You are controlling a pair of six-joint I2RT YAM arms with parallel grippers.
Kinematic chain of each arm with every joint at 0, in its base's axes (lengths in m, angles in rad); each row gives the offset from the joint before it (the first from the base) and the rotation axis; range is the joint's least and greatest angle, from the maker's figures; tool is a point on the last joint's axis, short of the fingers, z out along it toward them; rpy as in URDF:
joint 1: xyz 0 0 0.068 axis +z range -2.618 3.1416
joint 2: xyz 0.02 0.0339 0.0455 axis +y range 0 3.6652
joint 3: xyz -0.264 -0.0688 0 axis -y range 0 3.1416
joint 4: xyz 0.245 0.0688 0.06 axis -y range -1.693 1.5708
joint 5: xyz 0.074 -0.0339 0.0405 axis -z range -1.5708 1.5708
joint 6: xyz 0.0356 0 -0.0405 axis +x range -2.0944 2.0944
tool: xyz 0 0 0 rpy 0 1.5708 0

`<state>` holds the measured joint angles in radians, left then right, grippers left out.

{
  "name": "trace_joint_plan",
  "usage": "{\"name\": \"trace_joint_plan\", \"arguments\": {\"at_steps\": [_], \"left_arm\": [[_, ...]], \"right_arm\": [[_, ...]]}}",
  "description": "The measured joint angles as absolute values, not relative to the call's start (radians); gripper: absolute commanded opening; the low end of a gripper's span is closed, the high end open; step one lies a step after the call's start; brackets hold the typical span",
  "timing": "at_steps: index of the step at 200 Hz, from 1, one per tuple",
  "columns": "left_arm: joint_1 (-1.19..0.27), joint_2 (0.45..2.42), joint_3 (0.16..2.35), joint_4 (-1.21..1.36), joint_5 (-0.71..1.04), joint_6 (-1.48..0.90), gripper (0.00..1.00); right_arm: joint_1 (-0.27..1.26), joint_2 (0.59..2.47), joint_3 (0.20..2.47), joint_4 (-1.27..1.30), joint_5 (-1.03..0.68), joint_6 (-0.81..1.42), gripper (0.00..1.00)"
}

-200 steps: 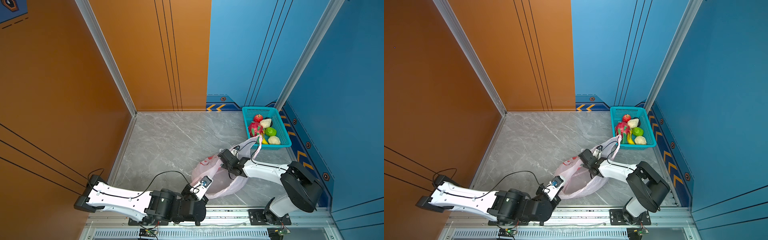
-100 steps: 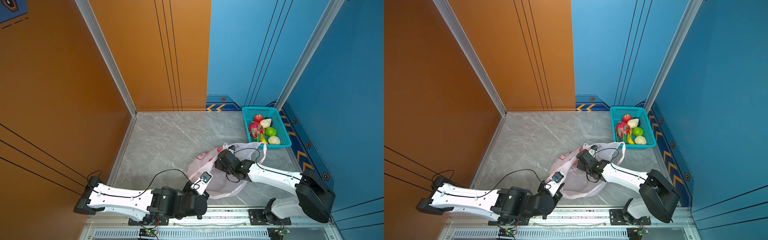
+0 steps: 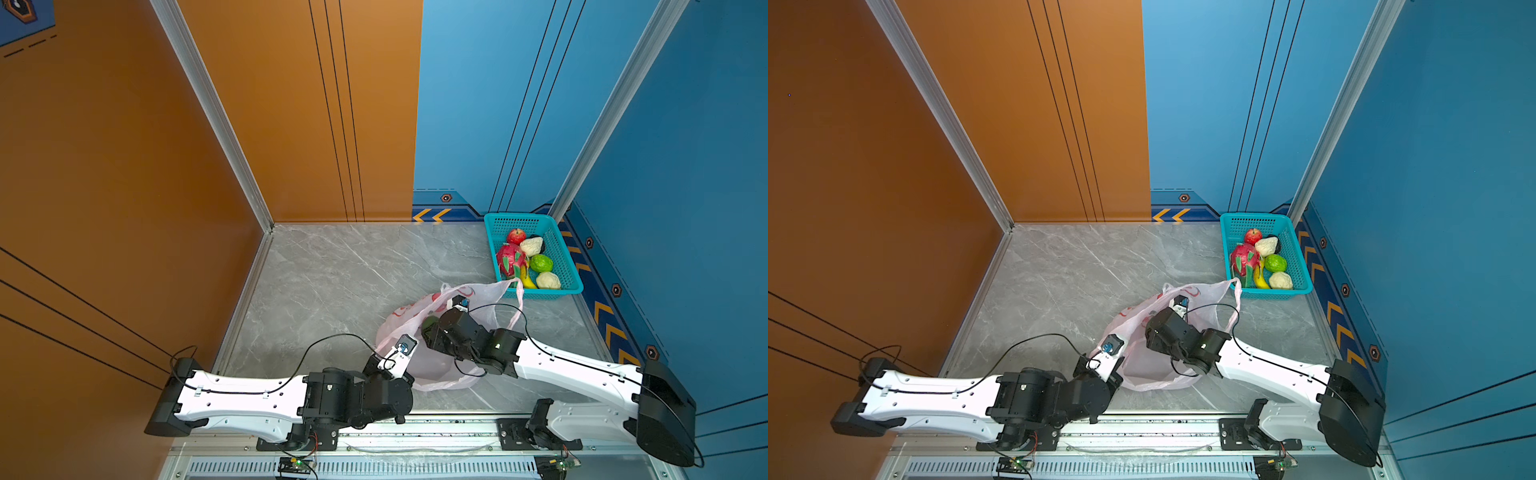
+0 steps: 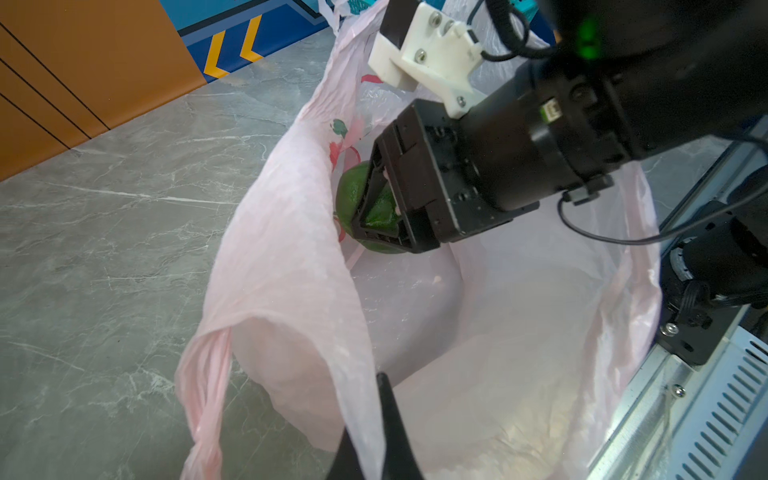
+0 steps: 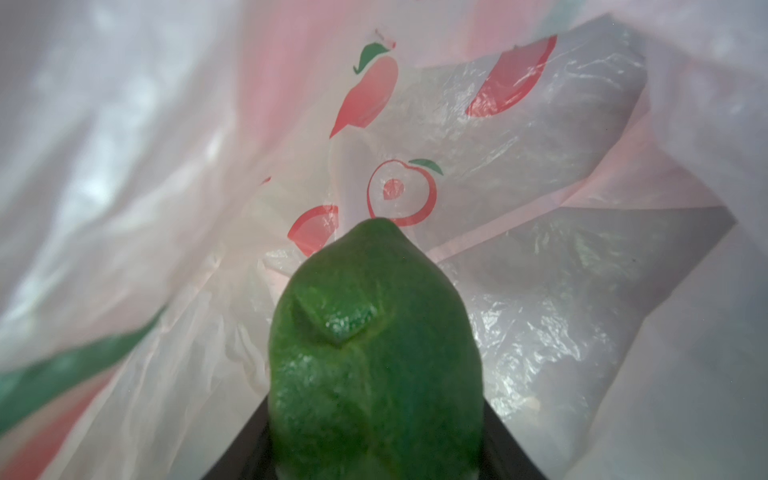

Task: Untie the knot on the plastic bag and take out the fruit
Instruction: 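Close the right gripper on the green mango inside the bag, then lift the green mango out of the bag toward the turquoise basket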

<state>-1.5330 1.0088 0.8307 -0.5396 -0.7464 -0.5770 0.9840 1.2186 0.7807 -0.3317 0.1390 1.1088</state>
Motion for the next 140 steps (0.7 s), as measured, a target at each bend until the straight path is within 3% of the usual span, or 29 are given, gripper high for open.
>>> {"name": "trace_joint_plan", "arguments": {"at_steps": [89,140], "left_arm": [[-1.440,0.942,0.801,-0.571,-0.708,-0.569,0.00],[-1.419,0.928,0.799,-0.592,-0.696,-0.565,0.00]], "right_arm": [[1.065,1.100,1.050,-0.641,0.173,1.115,0.43],[0.889,1.055,1.225,-0.749,0.157,1.048,0.43]]}}
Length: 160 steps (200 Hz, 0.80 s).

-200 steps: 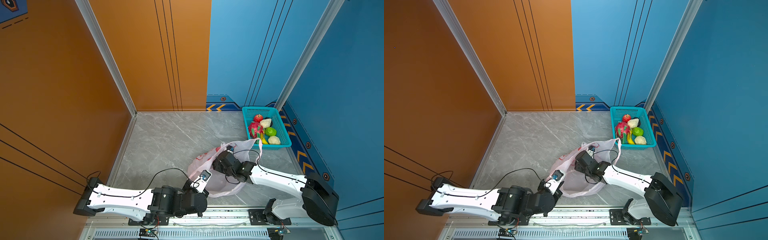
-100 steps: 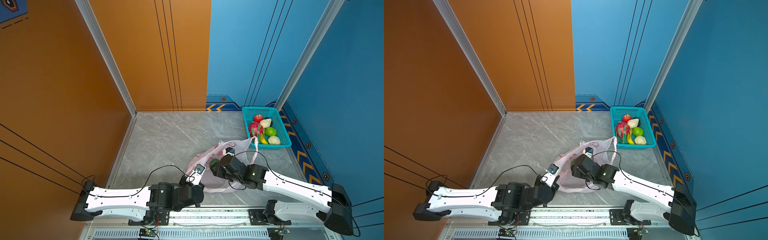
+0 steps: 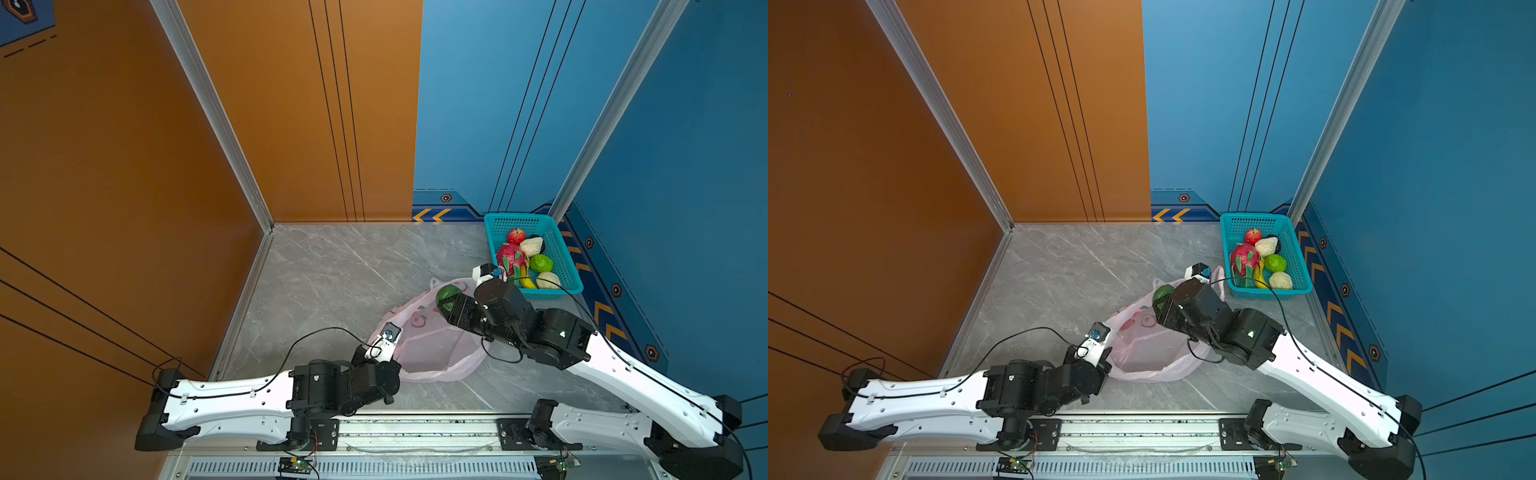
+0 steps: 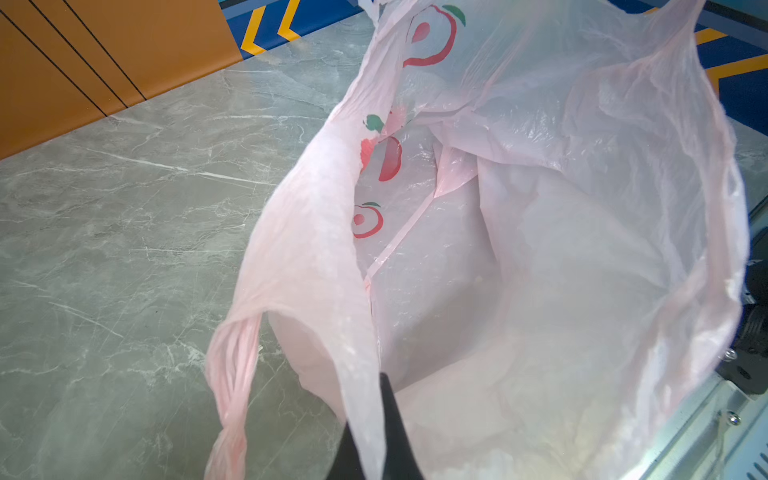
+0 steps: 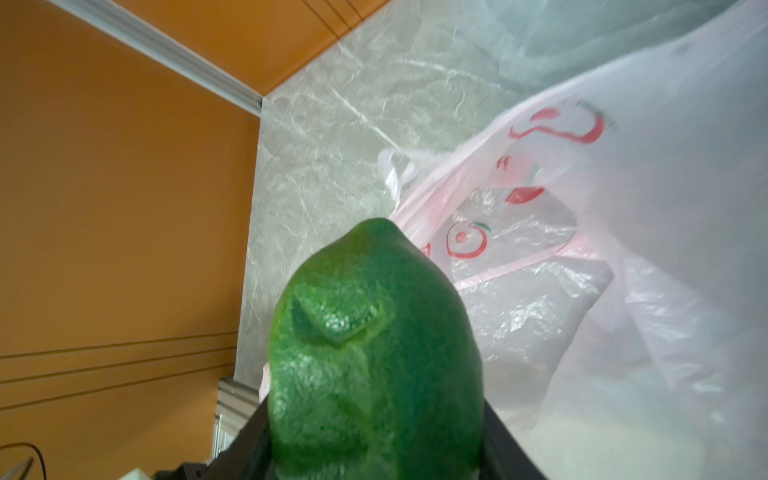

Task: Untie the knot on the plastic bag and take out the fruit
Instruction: 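Lift the green mango out of the bag toward the turquoise basket, then lower the mango into the basket and open the right gripper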

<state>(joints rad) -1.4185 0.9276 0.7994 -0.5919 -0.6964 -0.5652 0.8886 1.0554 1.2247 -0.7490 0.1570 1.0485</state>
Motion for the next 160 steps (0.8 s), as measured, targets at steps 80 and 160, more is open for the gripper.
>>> {"name": "trace_joint_plan", "arguments": {"at_steps": [80,160], "left_arm": [[-1.391,0.890,0.799,-0.633,-0.696,-0.546,0.00],[-1.359,0.873,0.799,-0.648,-0.696,-0.524,0.00]], "right_arm": [[0.246,1.044,1.311,-0.818,-0.123,0.863,0.43],[-0.137,1.278,1.285,-0.716,-0.234,0.678,0.43]]}}
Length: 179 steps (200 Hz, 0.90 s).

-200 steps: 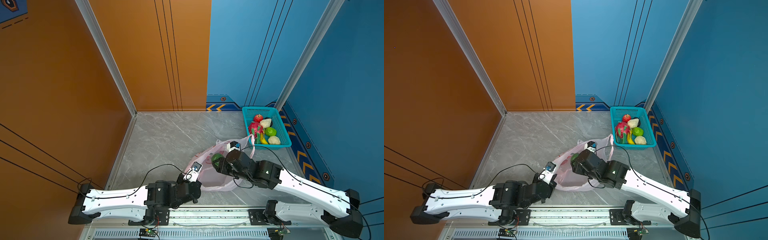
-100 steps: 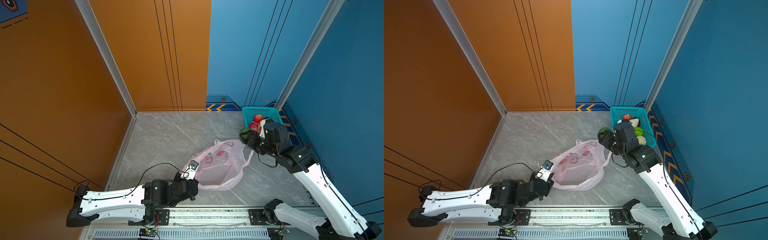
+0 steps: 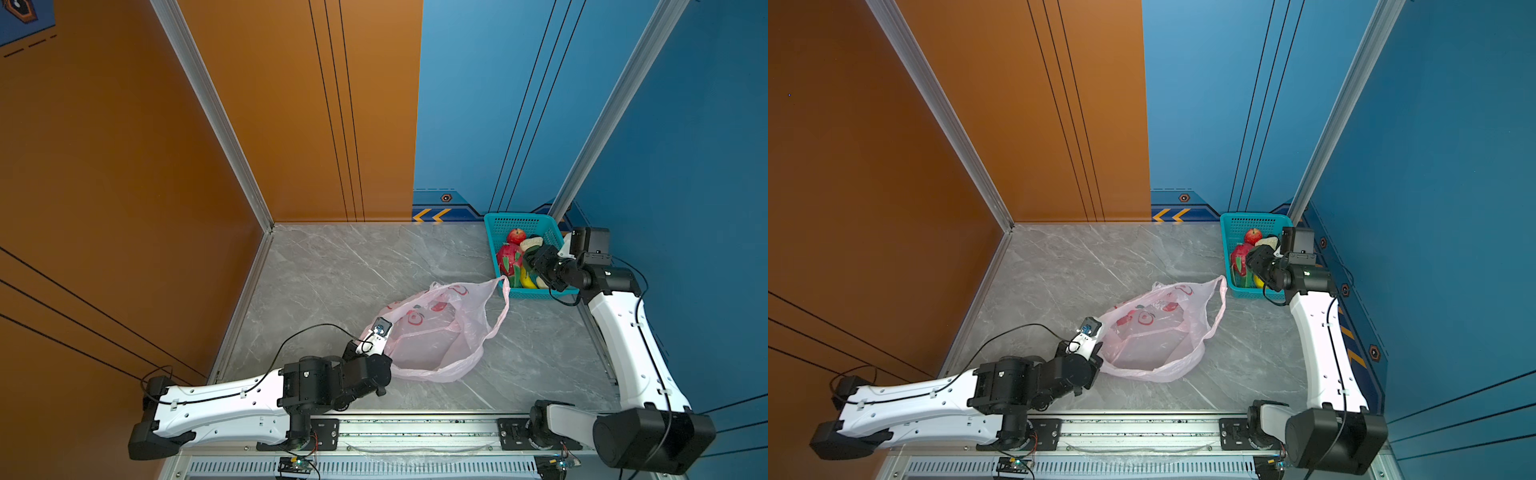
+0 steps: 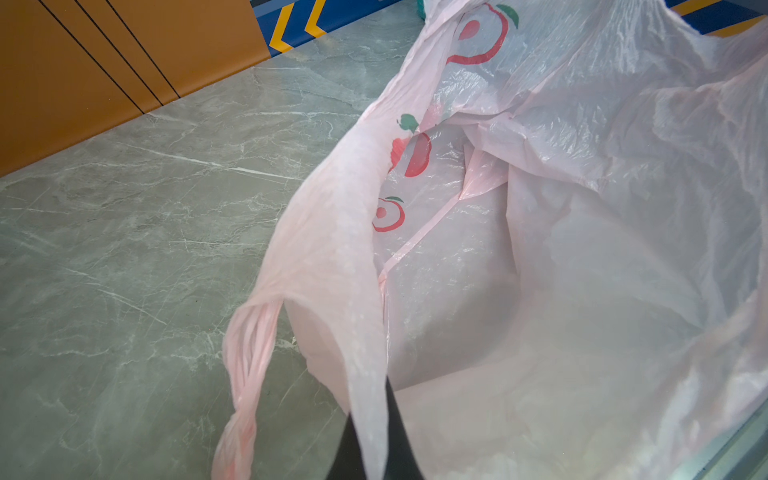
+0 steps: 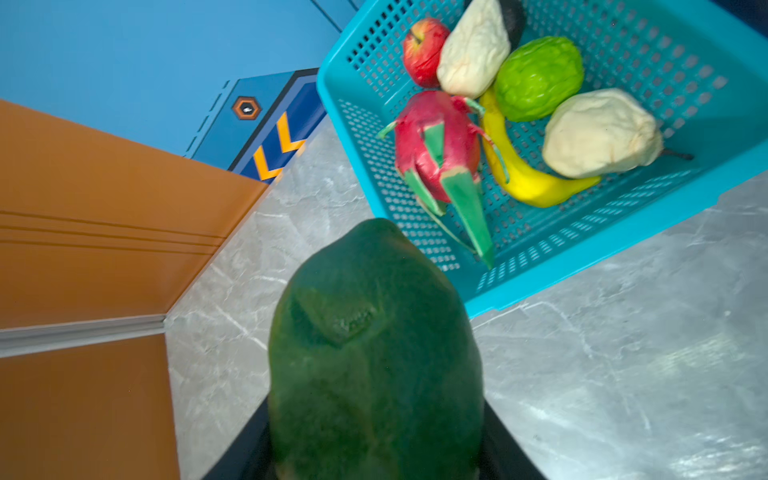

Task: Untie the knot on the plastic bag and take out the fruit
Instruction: 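Lower the mango into the basket and open the right gripper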

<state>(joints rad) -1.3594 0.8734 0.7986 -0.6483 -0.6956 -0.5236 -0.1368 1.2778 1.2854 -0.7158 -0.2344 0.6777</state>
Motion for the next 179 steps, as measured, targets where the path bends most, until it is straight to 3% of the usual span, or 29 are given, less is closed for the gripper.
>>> {"name": "trace_joint_plan", "arguments": {"at_steps": [87,131,179], "left_arm": [[-1.359,0.840,0.785,-0.652,-0.696,-0.521,0.00],[-1.359,0.844,0.785,-0.652,-0.696,-0.521,0.00],[-1.359,0.857,0.785,-0.652,-0.696,-0.521,0.00]], "right_arm": [[-0.246,1.648,1.315,-0.589,-0.197,0.569,0.45],[-0.256,1.700,1.323,-0.570,-0.170,0.543,0.72],[-0.256,1.700,1.324,-0.558,-0.152,0.529,0.80]]}}
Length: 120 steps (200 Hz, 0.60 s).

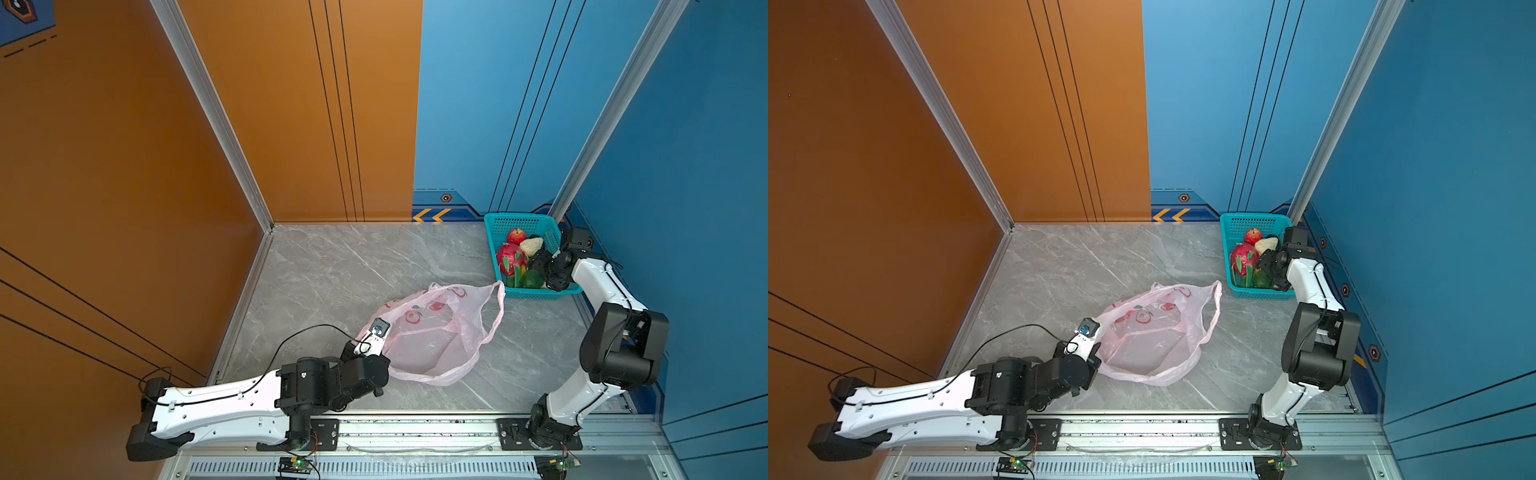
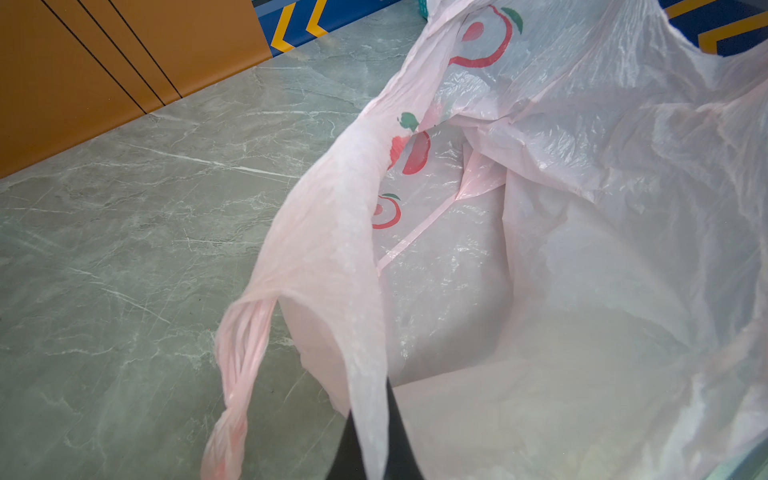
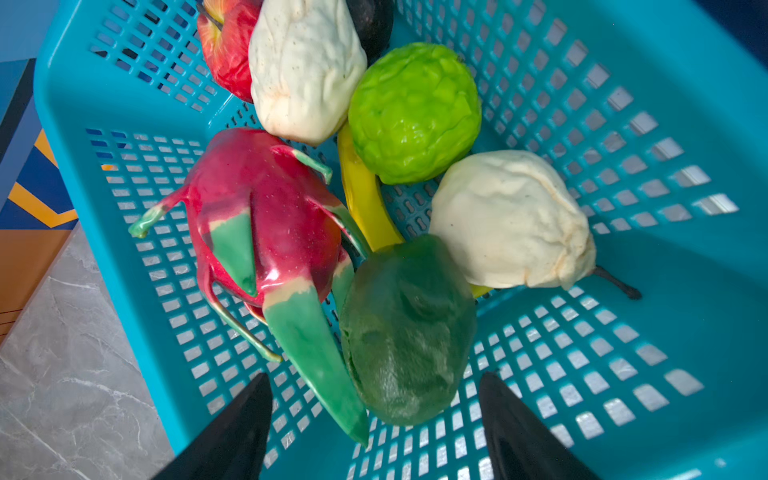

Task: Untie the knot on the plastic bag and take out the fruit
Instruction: 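Lower the mango into the basket and open the right gripper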

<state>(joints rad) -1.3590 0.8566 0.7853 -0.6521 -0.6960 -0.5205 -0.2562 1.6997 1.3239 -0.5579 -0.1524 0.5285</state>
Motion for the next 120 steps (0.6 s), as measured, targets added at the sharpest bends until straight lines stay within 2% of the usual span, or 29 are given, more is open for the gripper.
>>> {"name": "trace_joint_plan", "arguments": {"at_steps": [54,120], "left_arm": [[-1.325,0.856,0.784,-0.643,-0.716,-0.519,0.00],[-1.143,0.866,0.733,-0.485,-0.669,-0.426,0.00]], "right_arm": [[-0.249,1.631,1.309,-0.558,-0.153,0.528,0.81],[-0.139,1.239,1.071,-0.626,-0.181,0.558,0.81]]}}
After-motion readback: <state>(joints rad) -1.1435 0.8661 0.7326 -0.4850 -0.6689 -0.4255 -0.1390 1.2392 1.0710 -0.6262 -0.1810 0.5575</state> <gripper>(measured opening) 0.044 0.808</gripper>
